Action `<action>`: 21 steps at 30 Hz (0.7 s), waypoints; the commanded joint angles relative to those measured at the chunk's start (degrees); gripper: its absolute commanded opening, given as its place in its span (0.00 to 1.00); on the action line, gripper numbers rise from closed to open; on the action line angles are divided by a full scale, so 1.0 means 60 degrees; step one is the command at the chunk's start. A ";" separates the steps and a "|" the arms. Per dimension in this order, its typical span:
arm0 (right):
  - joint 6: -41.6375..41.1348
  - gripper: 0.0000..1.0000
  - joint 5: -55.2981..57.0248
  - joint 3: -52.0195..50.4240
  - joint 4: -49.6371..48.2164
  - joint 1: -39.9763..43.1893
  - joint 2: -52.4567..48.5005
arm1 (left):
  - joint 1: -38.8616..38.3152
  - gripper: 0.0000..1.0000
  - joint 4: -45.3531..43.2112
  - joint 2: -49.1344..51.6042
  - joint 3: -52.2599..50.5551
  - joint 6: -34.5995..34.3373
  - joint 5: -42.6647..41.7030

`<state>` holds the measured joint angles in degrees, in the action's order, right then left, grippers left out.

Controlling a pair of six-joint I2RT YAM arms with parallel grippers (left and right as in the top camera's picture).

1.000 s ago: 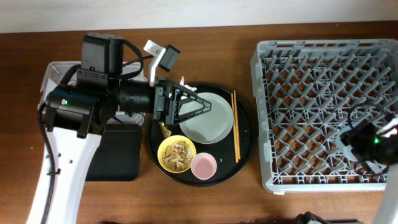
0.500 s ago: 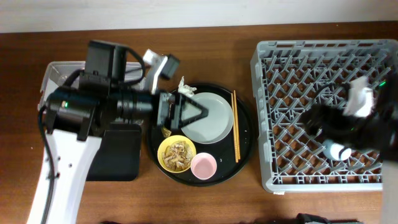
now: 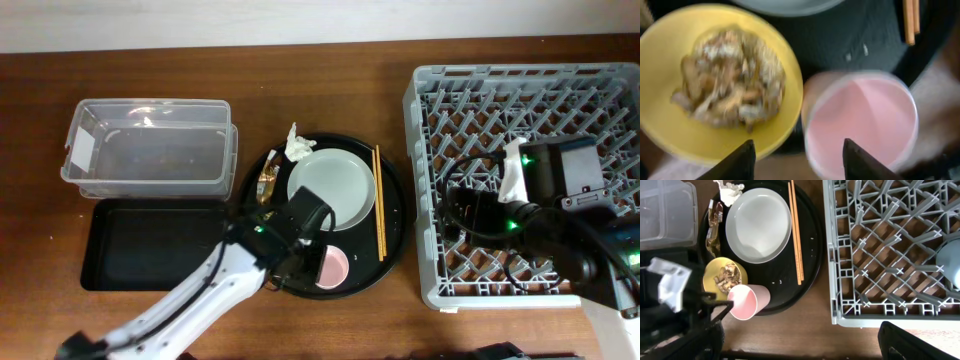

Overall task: Sort waste into correct bins and load items into the dishwasher rack
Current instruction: 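Grasp the pink cup with the left gripper and lift it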

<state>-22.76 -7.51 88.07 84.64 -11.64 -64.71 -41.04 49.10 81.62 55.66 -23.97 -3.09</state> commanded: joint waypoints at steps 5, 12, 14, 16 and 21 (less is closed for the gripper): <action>-0.0109 0.97 0.0120 0.0047 0.0018 -0.0058 -0.0029 | 0.0251 0.01 0.0488 0.0707 0.0922 -0.0142 -0.0685; 0.3832 0.95 -0.7038 0.0047 -0.1683 -0.0062 0.0106 | 0.5031 0.01 0.0681 -0.1650 0.3934 0.2047 -1.1318; 0.3770 0.97 -0.8725 0.0047 -0.2645 -0.0222 0.0018 | 0.5049 0.01 -0.0197 -0.1647 0.3934 0.1545 -1.2652; 0.3049 0.94 -0.8888 0.0047 -0.3963 -0.1169 -0.0138 | 0.5045 0.01 -0.0543 -0.1647 0.3938 0.1322 -1.2848; 0.2350 0.71 -0.8637 0.0047 -0.5217 -0.2506 -0.0441 | 0.4652 0.01 -0.1035 -0.1647 0.3938 0.1322 -1.2823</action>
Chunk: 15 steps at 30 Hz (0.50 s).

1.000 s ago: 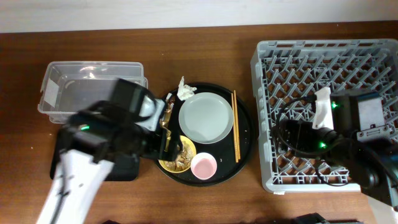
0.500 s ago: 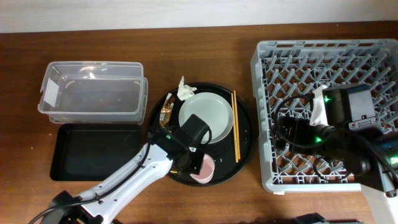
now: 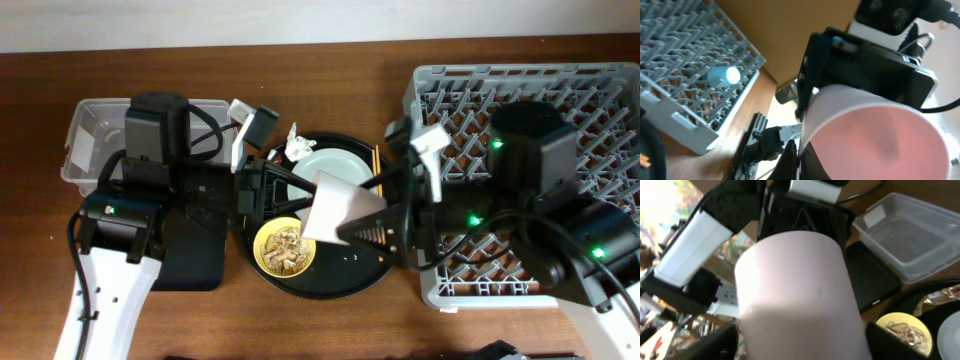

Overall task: Sort waste into correct bins and load items into the dishwasher rack
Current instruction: 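Grasp the pink cup with the left gripper and lift it, then pass the pink cup to the right gripper and set it in the rack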

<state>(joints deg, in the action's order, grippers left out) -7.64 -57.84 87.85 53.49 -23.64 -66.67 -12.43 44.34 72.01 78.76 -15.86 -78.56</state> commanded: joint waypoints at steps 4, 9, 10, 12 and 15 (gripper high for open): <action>-0.0175 0.54 0.1308 0.0084 0.0186 -0.0637 0.0044 | -0.0091 0.58 -0.0466 -0.0044 0.0087 -0.0029 0.0062; -0.1894 0.52 0.5548 0.0095 0.3049 0.4761 0.1479 | -0.0091 1.00 -0.0463 -0.0044 0.0087 -0.0025 0.0674; -0.1891 0.52 0.6535 0.0095 0.3967 0.6430 0.1399 | -0.0091 1.00 -0.0463 -0.0044 0.0087 -0.0025 0.0674; -0.1887 0.52 0.6685 0.0095 0.4590 1.0065 0.0335 | -0.0091 1.00 -0.0455 -0.0044 0.0087 -0.0025 0.0674; -0.1894 0.52 0.6681 0.0095 0.4623 1.2196 -0.2452 | -0.0091 1.00 -0.0291 -0.0044 0.0084 -0.0025 0.0667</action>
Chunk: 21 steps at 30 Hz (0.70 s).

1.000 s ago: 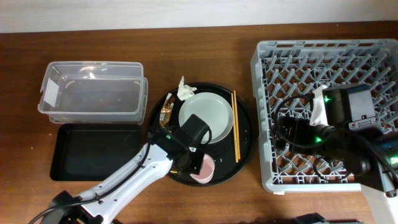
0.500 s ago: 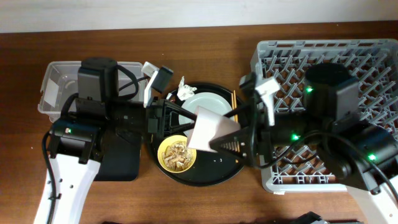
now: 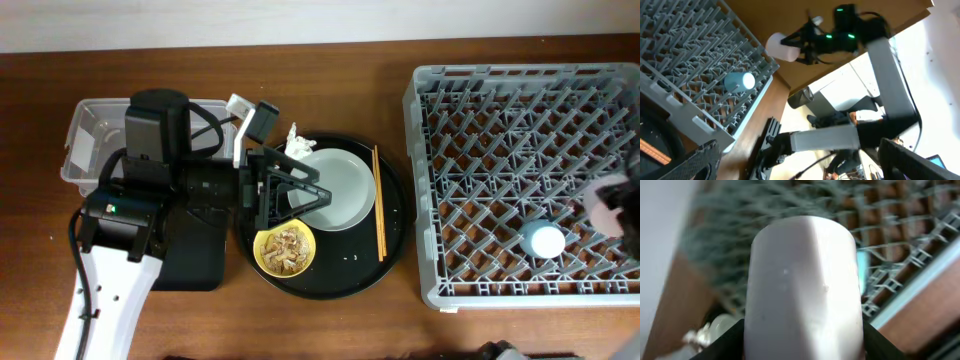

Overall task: Sort waste into correct bins and load items into the dishwasher rack
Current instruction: 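Pass the pink cup to the right gripper and set it in the rack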

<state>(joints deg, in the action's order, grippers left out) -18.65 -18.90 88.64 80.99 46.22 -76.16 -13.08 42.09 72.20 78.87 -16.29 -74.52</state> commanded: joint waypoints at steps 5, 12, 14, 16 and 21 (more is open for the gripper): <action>-0.0408 0.65 -0.0055 -0.0036 -0.0780 0.1625 -0.4237 | 0.0018 1.00 0.0106 -0.0076 0.0066 0.0047 -0.0007; 0.1727 0.94 -0.3716 0.1676 0.0364 0.0288 -0.2586 | 0.0018 1.00 0.0109 -0.0106 0.0066 0.0127 0.0492; 0.1821 0.94 -0.2561 0.2306 0.0146 -0.3024 -0.0124 | 0.0018 1.00 0.0576 -0.0692 0.0069 0.0127 0.2284; 0.1818 0.94 -0.1508 0.2302 0.0091 -0.5100 0.0878 | 0.0018 1.00 0.2000 -0.1457 0.0069 0.0076 0.5876; -0.0539 0.78 0.2244 0.0721 0.0353 -1.2054 0.0219 | 0.0018 1.00 0.4583 -0.2120 0.0069 -0.0244 1.0316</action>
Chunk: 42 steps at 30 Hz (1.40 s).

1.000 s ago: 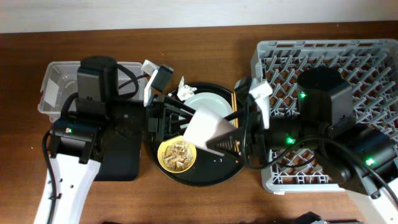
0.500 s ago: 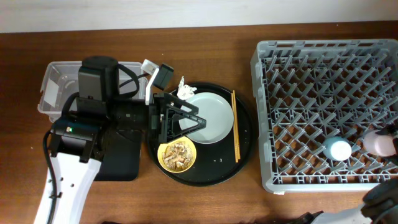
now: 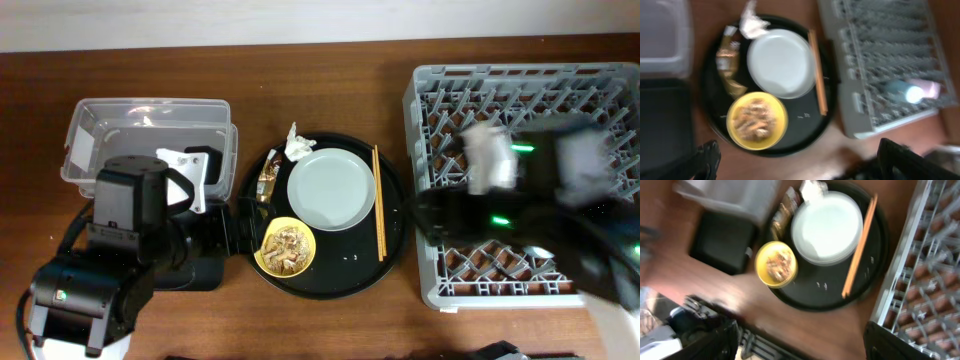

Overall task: Sort waste into correct bins and load items into the dishwasher rack
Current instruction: 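Pass the pink cup to the right gripper and set it in the rack, then grasp the white plate with the right gripper and stand it in the rack, then grasp the wooden chopsticks on the tray with the right gripper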

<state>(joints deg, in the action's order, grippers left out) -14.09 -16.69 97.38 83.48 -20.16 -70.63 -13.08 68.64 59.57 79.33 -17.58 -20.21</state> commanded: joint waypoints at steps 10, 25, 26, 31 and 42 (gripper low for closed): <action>-0.5246 0.49 -0.0109 -0.3020 -0.4535 -0.1286 -0.7941 | 0.0018 1.00 0.1428 -0.0015 -0.0007 -0.0025 0.2095; -0.1472 0.04 0.4776 -0.2943 -0.4149 0.3479 0.0310 | 0.0018 1.00 0.1428 -0.0015 -0.0007 -0.0025 0.2095; -0.1140 0.04 0.6386 -0.2943 -0.4051 0.4346 0.0466 | 0.0018 1.00 0.1428 -0.0015 -0.0007 -0.0029 0.2095; 0.0565 0.04 0.7442 -0.2951 -0.5763 0.5734 -0.1151 | 0.0018 1.00 0.1410 -0.0015 -0.0007 -0.0029 0.2095; 0.5876 0.04 0.8480 -0.2951 -0.8961 0.5508 -0.3370 | 0.0018 1.00 0.1432 -0.0015 -0.0007 -0.0029 0.2095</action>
<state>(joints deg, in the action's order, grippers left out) 17.21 33.45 79.11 29.74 13.89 -89.43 -13.06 77.23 59.72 79.22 -17.58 -8.08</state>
